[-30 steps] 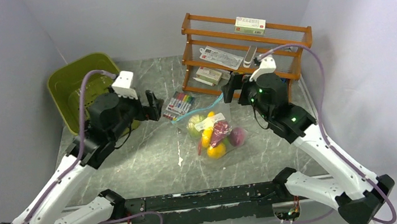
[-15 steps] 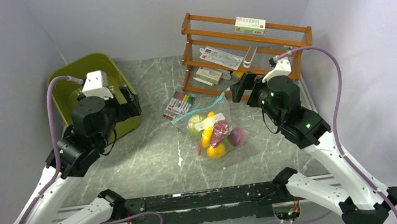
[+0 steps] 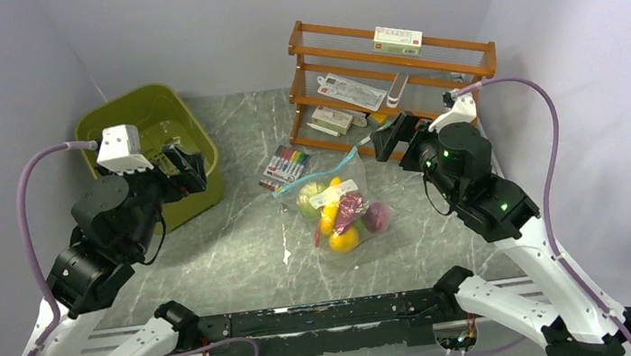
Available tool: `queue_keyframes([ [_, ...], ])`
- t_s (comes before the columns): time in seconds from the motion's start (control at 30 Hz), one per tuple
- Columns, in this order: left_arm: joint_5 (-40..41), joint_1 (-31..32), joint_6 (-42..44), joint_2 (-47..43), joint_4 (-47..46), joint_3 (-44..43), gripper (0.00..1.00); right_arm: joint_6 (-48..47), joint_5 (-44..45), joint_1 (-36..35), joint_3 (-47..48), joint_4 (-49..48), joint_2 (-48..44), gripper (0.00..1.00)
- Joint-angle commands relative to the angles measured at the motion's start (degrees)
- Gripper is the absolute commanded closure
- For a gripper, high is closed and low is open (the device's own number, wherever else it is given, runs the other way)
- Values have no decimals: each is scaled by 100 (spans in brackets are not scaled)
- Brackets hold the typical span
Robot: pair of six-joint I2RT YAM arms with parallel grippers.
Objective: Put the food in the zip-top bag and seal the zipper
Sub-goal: Reset both arms
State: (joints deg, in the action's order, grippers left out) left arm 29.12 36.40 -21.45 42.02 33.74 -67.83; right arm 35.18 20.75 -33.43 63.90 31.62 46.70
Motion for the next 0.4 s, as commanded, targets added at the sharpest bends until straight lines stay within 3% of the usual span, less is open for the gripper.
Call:
queue_keyframes([
  [0.0,-210,-31,203,-158,-206,42,1,182,-67,12,-67,21,-97,0],
  [0.37,-423,-29,162,-382,-288,227,1,213,-27,12,72,195,37,0],
])
